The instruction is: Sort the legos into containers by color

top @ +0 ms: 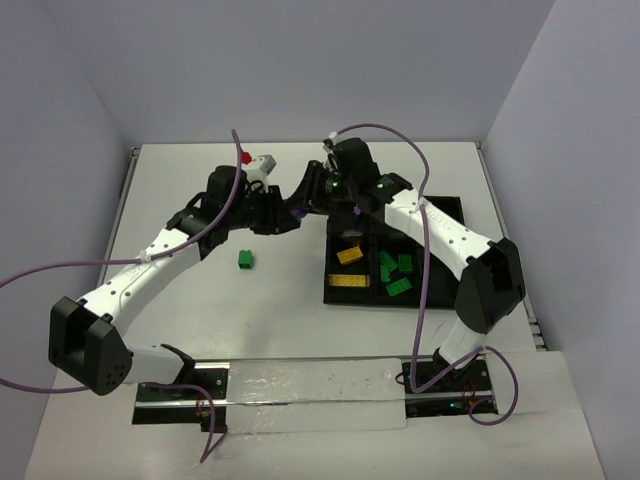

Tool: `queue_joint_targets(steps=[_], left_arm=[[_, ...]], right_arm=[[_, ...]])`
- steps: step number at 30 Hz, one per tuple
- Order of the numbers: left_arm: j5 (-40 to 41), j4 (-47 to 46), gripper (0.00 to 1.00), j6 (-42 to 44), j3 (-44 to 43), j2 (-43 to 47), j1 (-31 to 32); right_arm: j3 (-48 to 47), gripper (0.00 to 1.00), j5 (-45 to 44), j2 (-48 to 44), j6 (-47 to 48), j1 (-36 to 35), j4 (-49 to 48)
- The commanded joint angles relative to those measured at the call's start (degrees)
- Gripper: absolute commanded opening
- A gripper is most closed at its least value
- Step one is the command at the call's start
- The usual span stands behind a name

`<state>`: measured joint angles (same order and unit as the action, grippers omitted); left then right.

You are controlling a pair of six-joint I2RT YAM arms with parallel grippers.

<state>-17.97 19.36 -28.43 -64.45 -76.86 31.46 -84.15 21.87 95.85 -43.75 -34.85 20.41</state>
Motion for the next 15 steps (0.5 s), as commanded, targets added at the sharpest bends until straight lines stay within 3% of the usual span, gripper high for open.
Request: queue_joint_targets(steps=[1, 3, 15], left_arm=[[0.90, -3.19, 0.09, -0.57, -1.58, 0.36, 0.35], [1.79, -1.96, 0.00, -0.57, -2.41, -0.74, 0.35], [2.74, -4.38, 0.00, -3.26, 4.00, 3.80, 0.35]], right_arm=[[0.53, 0.00, 2.18, -0.67, -0.37, -1.17, -2.60], [1.27, 0.00, 2.29, -0.84, -0.28, -0.99, -3.18], [2.61, 0.00, 3.10, -0.42, -2.63, 6.23, -6.52]])
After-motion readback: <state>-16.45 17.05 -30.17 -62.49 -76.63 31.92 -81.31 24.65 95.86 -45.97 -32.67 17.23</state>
